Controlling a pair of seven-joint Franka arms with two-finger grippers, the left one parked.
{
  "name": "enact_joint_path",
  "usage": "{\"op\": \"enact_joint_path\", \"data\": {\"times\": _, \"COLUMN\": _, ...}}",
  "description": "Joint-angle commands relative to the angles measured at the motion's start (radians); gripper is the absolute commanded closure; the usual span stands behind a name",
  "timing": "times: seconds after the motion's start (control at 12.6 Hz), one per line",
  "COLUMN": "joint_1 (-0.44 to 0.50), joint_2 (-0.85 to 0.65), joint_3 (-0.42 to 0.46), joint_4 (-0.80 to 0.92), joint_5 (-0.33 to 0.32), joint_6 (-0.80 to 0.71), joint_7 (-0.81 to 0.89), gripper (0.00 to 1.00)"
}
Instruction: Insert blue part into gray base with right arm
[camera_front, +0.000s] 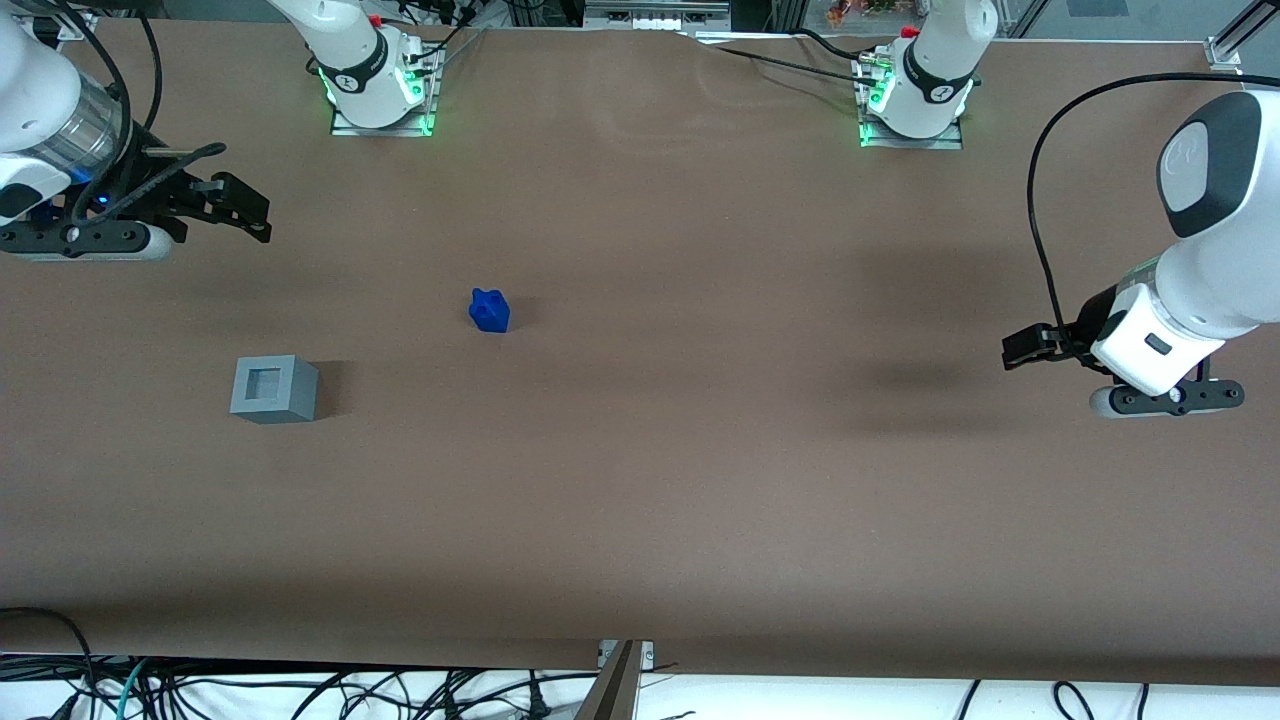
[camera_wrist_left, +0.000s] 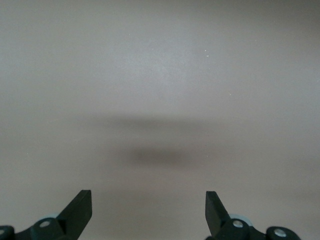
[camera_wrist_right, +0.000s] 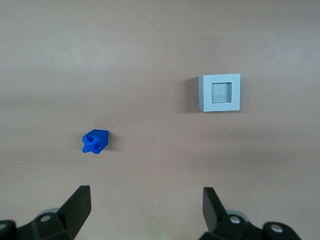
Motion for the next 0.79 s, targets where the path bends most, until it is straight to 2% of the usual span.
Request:
{"op": "enact_joint_path", "data": {"times": 0.0, "joint_1": -0.02, "joint_2": 0.002, "joint_3": 0.017, "joint_4": 0.025, "joint_5": 0.0, "joint_6": -0.023, "joint_7": -0.002, "gripper": 0.01}}
{"op": "enact_joint_path", "data": {"times": 0.32, "joint_1": -0.02, "joint_2": 0.005, "joint_3": 0.016, "joint_4": 0.026, "joint_5": -0.005, "joint_6": -0.016, "joint_7": -0.012, "gripper": 0.01}}
{"op": "enact_joint_path", "data": {"times": 0.48, "joint_1": -0.018, "joint_2": 0.015, "joint_3": 0.016, "joint_4": 0.026, "joint_5": -0.041, "joint_6": -0.004, "joint_7": -0.019, "gripper": 0.01}}
{"op": "enact_joint_path", "data": {"times": 0.71, "joint_1": -0.018, "joint_2": 0.011, "joint_3": 0.016, "joint_4": 0.026, "joint_5": -0.046, "joint_6": 0.003, "joint_7": -0.034, "gripper": 0.01}}
